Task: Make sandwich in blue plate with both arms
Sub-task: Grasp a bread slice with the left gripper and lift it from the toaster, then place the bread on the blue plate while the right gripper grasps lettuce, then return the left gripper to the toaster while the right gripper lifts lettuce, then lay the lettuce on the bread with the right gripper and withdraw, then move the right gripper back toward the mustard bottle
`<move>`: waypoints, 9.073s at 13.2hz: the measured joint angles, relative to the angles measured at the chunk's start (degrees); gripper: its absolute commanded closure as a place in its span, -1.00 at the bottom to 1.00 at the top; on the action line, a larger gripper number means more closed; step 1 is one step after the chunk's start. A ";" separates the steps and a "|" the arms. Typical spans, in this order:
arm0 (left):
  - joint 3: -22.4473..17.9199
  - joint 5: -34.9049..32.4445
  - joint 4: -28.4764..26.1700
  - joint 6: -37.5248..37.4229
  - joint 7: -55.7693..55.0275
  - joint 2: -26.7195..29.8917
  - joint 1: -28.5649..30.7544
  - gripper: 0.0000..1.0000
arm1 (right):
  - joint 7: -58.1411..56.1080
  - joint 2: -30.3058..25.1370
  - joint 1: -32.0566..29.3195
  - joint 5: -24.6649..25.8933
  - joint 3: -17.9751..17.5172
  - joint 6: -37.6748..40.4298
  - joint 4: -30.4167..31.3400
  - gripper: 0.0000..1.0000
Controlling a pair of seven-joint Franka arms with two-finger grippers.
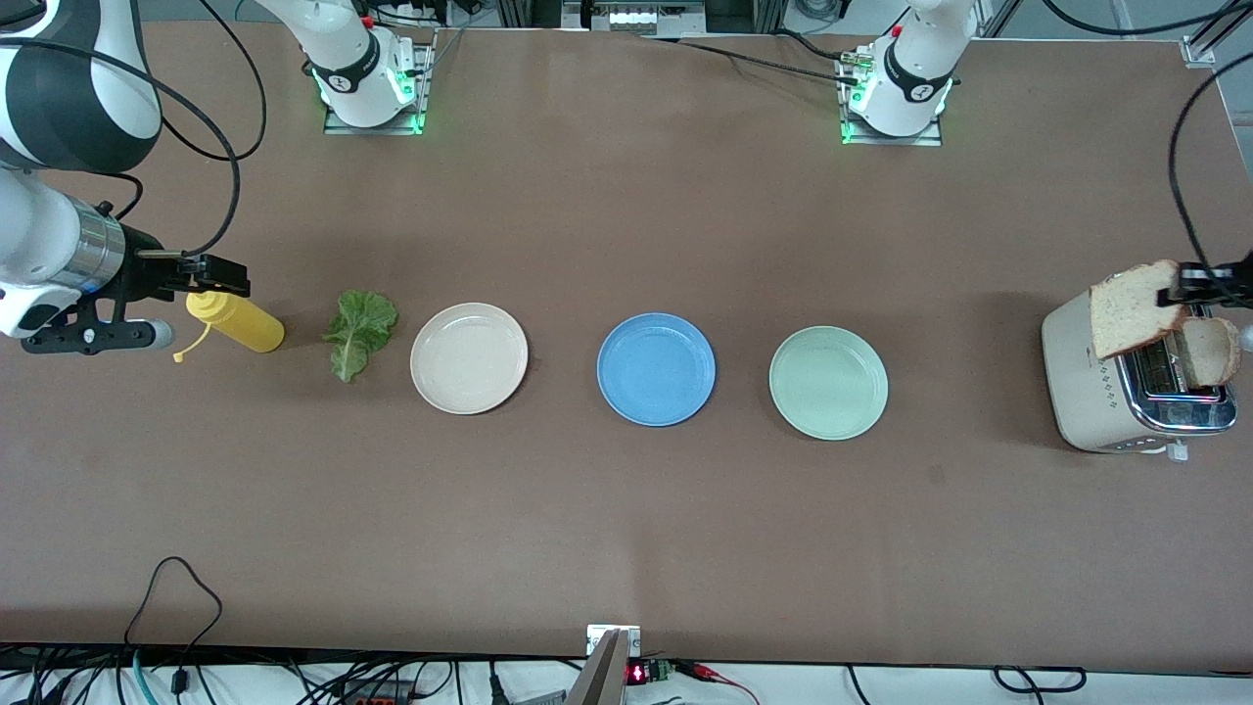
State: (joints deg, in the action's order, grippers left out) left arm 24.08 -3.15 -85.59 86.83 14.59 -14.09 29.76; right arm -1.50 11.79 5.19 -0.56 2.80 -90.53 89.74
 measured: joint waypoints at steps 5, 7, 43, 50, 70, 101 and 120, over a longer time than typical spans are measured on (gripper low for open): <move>17.91 1.83 -0.27 4.90 -25.60 -3.95 -7.84 0.98 | 0.00 2.34 0.02 0.00 -0.02 -2.67 2.14 -1.00; 18.03 4.00 -0.78 14.34 -33.48 -9.51 -14.02 0.98 | 0.00 3.53 0.09 0.00 -0.03 -9.02 6.31 -1.00; 18.16 2.64 -13.11 45.94 -45.52 -22.02 -17.49 -1.00 | 1.65 11.75 2.35 0.01 -0.34 -51.83 32.35 1.00; 17.82 -12.68 -10.59 31.16 -44.15 -7.86 -11.21 -1.00 | 15.59 11.04 5.23 -0.53 -0.75 -25.77 13.02 1.00; -23.98 4.36 -1.71 8.92 -15.19 7.19 -28.63 -1.00 | 84.53 32.94 34.14 -19.42 -1.21 -43.30 -9.66 0.98; -20.93 4.36 -4.84 8.72 -15.58 8.38 -25.03 -1.00 | 26.30 12.71 8.76 -17.49 1.16 1.29 -11.96 -1.00; -20.93 4.36 -4.87 8.73 -15.58 8.39 -25.04 -1.00 | -90.76 -4.43 -23.23 -17.28 2.79 -11.95 17.53 -1.00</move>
State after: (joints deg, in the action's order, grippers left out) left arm 3.16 1.21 -90.46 95.56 -0.99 -5.70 4.72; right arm -92.26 7.36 -18.03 -17.85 5.59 -102.48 107.27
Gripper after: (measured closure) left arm 0.000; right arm 0.000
